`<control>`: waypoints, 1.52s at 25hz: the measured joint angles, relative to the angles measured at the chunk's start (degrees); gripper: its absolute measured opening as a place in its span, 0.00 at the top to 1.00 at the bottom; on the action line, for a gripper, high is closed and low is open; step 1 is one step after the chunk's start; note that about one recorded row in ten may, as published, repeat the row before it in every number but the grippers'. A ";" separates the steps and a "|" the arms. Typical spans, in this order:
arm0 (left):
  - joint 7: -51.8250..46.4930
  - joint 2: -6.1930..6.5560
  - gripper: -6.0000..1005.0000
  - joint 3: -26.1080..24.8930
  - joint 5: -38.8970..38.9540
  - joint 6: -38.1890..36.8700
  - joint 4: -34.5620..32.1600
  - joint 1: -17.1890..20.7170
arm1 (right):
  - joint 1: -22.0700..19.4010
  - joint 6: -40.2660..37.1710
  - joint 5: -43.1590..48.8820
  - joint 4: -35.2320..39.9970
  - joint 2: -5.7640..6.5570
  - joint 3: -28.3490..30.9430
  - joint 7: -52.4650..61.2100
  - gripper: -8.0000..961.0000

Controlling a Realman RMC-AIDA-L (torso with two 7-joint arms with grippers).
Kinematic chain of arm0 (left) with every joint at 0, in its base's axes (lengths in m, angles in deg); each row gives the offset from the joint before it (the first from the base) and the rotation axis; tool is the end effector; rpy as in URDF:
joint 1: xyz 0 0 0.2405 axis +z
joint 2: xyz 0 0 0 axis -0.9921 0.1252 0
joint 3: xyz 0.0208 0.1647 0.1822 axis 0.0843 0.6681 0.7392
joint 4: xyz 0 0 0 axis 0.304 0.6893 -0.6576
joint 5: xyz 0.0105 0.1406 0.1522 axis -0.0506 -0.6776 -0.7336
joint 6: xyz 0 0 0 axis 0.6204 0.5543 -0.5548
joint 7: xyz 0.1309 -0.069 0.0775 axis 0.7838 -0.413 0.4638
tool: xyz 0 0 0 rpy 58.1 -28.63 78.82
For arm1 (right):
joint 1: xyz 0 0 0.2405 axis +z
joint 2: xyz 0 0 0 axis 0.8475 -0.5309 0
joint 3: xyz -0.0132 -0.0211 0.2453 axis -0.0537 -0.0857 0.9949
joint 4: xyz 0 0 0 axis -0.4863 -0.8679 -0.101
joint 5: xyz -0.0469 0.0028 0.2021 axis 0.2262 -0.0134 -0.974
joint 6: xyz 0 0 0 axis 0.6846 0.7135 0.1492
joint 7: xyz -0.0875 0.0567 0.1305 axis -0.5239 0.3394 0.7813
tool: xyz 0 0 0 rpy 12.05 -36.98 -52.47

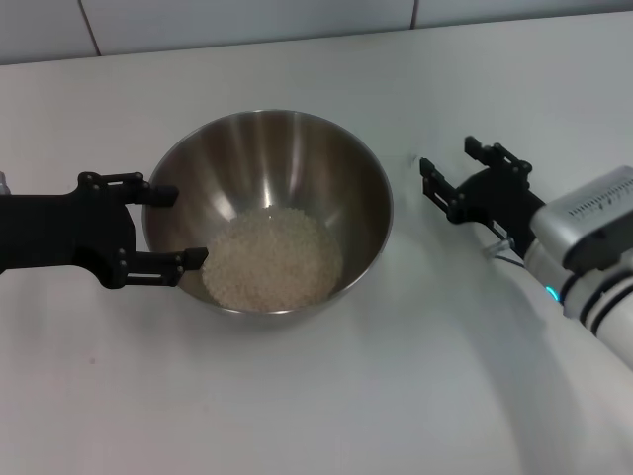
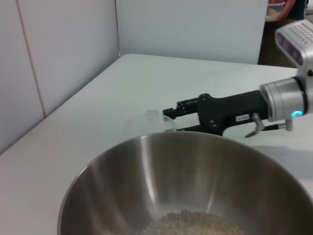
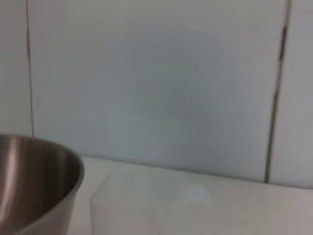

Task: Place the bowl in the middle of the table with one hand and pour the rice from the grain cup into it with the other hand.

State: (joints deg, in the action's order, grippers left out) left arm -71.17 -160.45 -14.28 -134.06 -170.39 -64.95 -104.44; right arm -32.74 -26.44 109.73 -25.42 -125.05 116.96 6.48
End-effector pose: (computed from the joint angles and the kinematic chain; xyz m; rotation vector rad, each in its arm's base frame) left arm -0.2137 0.3273 0.0044 -2.8434 -0.2622 -0.2983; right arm 0.3089 0.3338 -0.0792 -1.9032 0.5954 0.5230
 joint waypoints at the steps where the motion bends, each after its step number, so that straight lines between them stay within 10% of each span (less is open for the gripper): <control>1: -0.01 0.00 0.19 -0.01 0.00 0.00 -0.05 0.03 | -1.25 -1.44 0.00 -0.43 0.05 0.09 0.06 0.40; 10: -0.05 -0.06 0.19 0.00 -0.75 -0.06 -0.34 0.28 | -10.31 -26.99 3.60 3.40 3.10 -1.52 18.58 0.20; 18: -0.05 -0.09 0.19 0.00 -0.80 -0.09 -0.62 0.15 | -0.70 -52.72 13.11 29.32 3.66 -7.54 41.53 0.15; 26: -0.19 -0.09 0.19 0.00 -0.81 -0.10 -0.70 -0.14 | 11.07 -53.76 12.84 51.97 -0.02 -26.06 60.06 0.15; 38: -0.95 -0.01 0.19 0.00 -0.78 -0.12 -0.93 -0.45 | 15.17 -45.00 10.11 57.20 -0.19 -50.20 72.60 0.15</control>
State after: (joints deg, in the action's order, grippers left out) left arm -72.12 -160.47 -14.28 -134.84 -170.51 -65.88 -104.89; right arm -17.57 -71.44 119.84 31.77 -125.24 66.76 79.08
